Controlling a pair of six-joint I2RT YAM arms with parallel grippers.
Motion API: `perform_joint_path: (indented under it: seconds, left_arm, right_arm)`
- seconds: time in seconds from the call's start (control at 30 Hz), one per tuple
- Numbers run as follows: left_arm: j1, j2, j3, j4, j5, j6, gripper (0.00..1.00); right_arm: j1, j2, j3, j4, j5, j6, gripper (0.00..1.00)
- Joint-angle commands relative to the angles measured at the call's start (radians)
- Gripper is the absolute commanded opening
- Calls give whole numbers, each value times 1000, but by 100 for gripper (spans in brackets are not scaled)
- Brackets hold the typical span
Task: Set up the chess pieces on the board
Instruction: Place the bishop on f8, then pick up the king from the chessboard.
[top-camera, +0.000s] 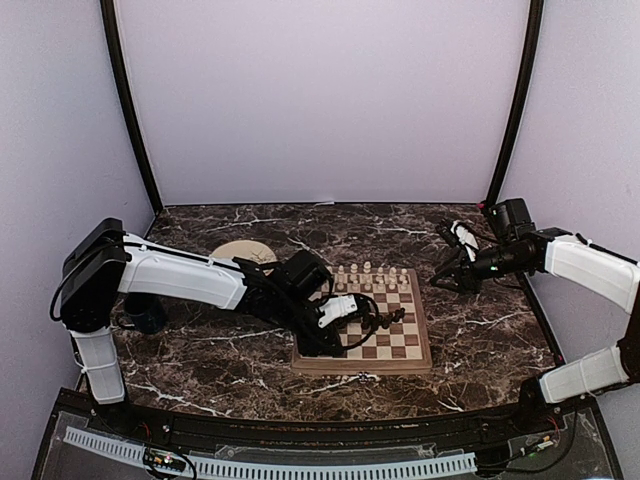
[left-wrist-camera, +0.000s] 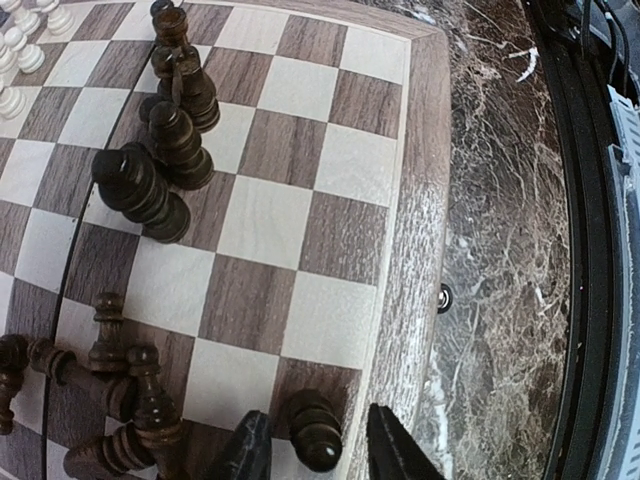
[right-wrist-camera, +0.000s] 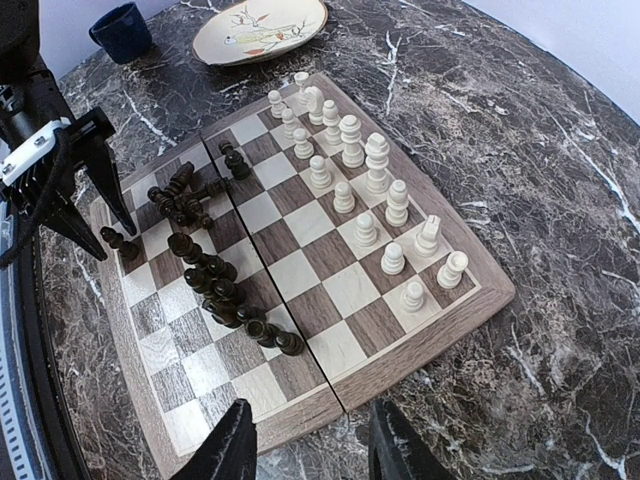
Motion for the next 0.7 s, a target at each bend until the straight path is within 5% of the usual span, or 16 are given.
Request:
perform_joint_path:
  seconds: [0.0,0.33,0.4,0.43,0.67]
  left_arm:
    - [-3,-4,18,-4,-14,-8,37]
    - [-1,-134,45,7,-24,-10,48]
    - [1,-187,63,-3,-101,-24,70]
    - [9,-216,66,6,-147,-48,95]
    - [135,-334,66,128,-394,-104,99]
  right_arm:
    - [-5,9,-1,15,-3,-6,39]
    - [-5,12,10,13,-2,-5,39]
    - [-5,15,30,5,1,-5,39]
    - [-4,19,49,-5,0,-6,39]
    - [30,87,263,-155,-17,-58,39]
